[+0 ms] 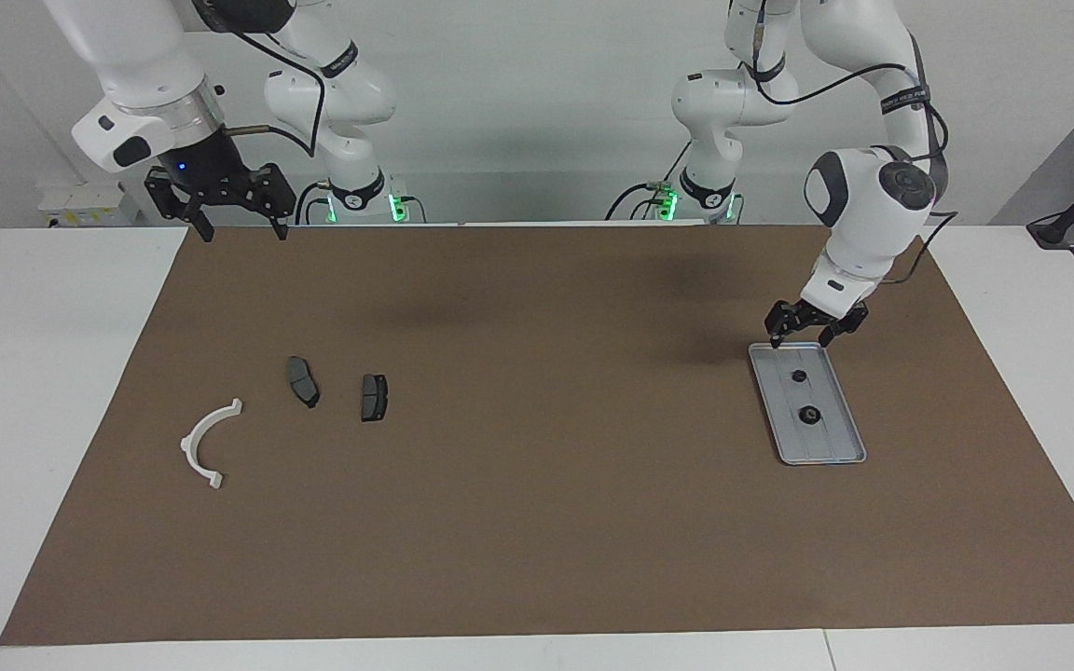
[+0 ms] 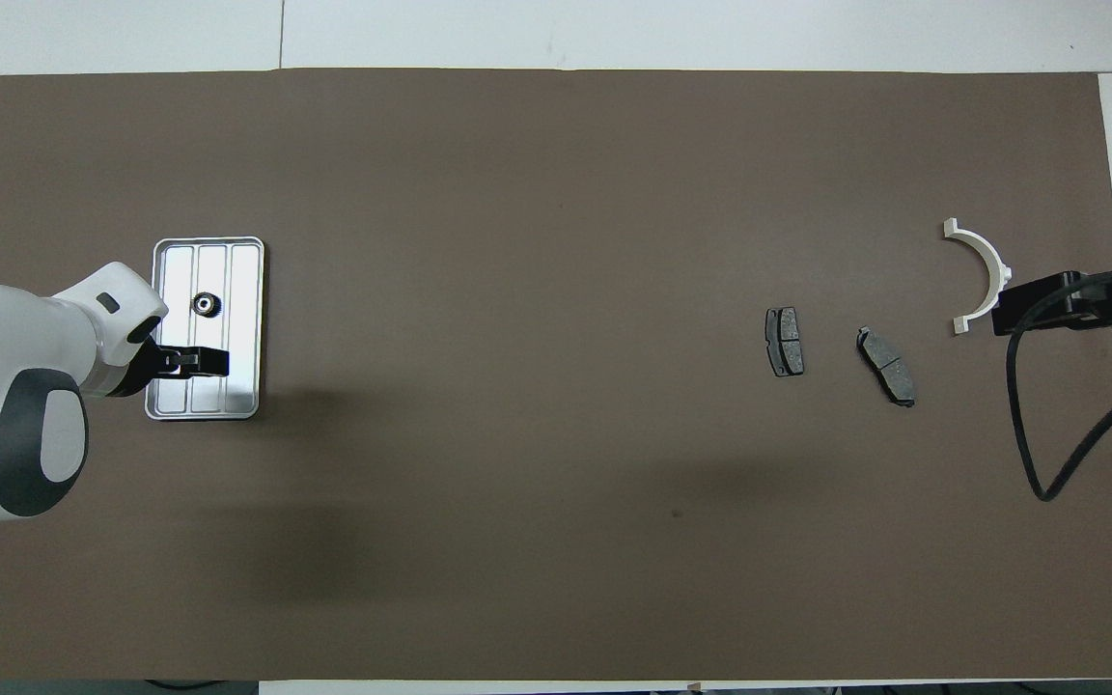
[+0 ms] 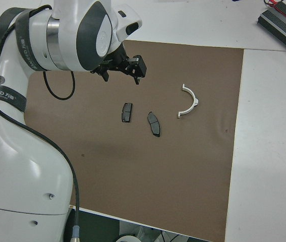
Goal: Place bearing gear from tray to pile
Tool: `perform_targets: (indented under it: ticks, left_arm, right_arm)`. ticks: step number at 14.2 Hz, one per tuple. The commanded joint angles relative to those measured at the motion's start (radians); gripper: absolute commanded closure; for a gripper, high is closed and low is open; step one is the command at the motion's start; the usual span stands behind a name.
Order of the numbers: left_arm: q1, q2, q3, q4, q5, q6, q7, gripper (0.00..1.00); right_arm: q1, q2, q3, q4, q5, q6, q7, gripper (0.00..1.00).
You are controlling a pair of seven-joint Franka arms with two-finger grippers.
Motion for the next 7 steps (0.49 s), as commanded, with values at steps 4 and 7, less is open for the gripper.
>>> perform_targets:
  ticks: [4, 7]
  left_arm:
    - [0.047, 0.066, 0.003, -0.019, 0.009, 0.085, 0.110, 0.11]
    - [0.052, 0.094, 0.003, -0.019, 0.009, 0.128, 0.127, 0.11]
  right_arm:
    - [-0.002, -0.020, -0.002, -0.086, -0.013, 0.109, 0.002, 0.00]
    - [0.004, -0.017, -0.002, -0.151, -0.014, 0.181, 0.025, 0.00]
